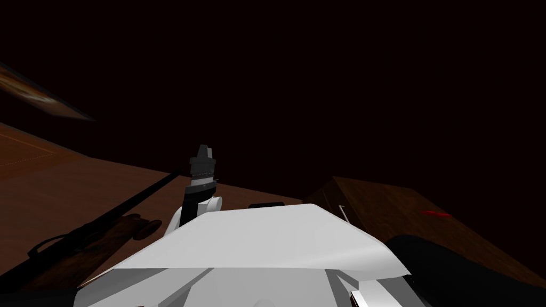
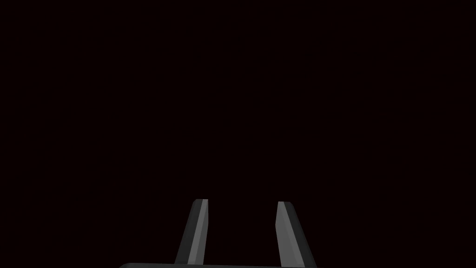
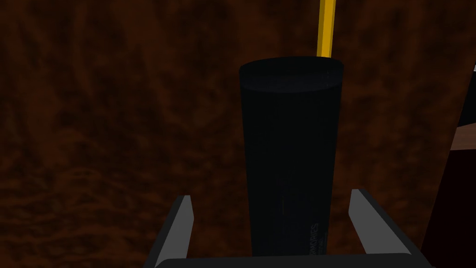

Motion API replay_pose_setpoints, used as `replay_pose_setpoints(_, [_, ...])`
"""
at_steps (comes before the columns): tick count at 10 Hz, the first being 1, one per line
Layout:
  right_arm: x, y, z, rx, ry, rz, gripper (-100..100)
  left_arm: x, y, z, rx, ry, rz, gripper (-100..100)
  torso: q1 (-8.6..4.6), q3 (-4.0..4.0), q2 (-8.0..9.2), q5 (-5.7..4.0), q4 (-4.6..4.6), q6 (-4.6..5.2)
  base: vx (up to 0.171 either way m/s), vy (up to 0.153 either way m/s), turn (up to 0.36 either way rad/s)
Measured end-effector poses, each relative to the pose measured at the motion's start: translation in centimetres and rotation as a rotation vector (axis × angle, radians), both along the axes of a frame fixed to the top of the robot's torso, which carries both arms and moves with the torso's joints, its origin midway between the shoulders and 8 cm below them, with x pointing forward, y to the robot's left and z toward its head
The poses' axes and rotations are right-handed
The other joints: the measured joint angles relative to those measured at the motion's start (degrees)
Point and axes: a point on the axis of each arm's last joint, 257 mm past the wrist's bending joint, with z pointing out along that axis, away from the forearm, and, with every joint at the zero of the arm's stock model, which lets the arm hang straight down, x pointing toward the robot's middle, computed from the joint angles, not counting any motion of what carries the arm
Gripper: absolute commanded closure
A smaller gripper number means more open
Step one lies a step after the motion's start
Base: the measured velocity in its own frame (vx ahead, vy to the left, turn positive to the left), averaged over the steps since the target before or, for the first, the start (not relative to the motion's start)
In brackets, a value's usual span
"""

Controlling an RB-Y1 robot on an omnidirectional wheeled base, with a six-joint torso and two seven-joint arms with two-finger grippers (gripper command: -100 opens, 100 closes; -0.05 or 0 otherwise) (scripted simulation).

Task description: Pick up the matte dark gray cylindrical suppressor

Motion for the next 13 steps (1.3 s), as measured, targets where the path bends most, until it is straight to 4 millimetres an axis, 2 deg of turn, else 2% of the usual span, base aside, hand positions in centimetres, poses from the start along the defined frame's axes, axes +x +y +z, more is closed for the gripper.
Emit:
replay_pose_setpoints(5, [-4.3,0.5,-0.8,-0.003,-0.003,-0.02,-100,0.0,0.0,0.0,0.0,0.0,0.0,0,0.01,0.01,0.01,0.0,0.01,0.0,0.065,-0.015,0.04])
replay_pose_setpoints(6, [-5.6,0.9,-1.0,0.001,-0.002,-0.022,-100,0.0,0.0,0.0,0.0,0.0,0.0,0,-0.03,-0.04,-0.07,0.0,-0.01,0.0,0.074,-0.025,0.026])
replay_pose_setpoints(10, [-8.5,1.9,-1.5,0.001,0.0,-0.036,-100,0.0,0.0,0.0,0.0,0.0,0.0,0,0.06,0.07,0.12,0.02,0.02,0.0,0.046,-0.007,0.028])
replay_pose_setpoints(13, [-11.2,3.4,-2.5,0.012,0.004,-0.049,-100,0.0,0.0,0.0,0.0,0.0,0.0,0,0.06,0.03,0.03,-0.03,0.03,-0.01,0.045,-0.006,0.028])
